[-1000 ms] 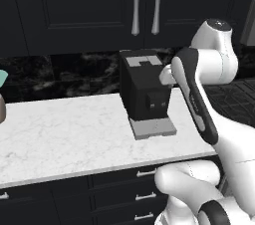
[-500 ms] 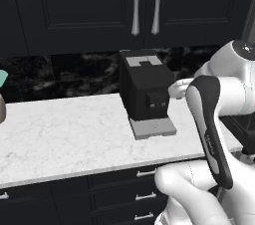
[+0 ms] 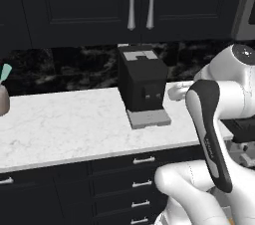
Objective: Navigate to the toaster.
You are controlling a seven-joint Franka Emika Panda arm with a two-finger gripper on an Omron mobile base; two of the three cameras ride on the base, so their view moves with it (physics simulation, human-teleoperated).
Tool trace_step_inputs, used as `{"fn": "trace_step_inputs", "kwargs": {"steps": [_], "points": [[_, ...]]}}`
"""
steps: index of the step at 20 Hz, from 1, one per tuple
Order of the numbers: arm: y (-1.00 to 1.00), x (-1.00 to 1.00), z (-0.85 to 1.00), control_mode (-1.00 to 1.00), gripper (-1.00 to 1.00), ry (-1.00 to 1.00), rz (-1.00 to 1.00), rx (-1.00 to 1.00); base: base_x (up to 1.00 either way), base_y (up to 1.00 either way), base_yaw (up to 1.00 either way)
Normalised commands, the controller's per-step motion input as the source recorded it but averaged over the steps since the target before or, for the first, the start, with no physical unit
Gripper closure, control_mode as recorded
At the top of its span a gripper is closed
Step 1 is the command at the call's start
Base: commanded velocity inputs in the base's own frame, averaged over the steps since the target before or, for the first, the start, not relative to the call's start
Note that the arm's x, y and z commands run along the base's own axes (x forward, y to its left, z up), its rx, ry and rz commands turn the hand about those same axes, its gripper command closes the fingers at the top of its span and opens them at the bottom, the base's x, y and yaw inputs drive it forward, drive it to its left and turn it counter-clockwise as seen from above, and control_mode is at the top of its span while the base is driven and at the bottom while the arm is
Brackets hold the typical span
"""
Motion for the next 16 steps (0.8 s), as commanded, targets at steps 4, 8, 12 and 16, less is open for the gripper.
{"fn": "trace_step_inputs", "kwargs": {"steps": [4, 8, 12, 16], "points": [[0.00, 0.00, 0.00, 1.00, -1.00, 0.00, 0.00, 0.00, -1.00, 0.23, 0.07], [0.00, 0.00, 0.00, 1.00, -1.00, 0.00, 0.00, 0.00, -0.89, 0.33, 0.09], [0.00, 0.00, 0.00, 1.00, -1.00, 0.00, 0.00, 0.00, -0.18, 0.09, -0.26], [0.00, 0.00, 0.00, 1.00, -1.00, 0.00, 0.00, 0.00, 0.09, 0.04, -0.85]]}}
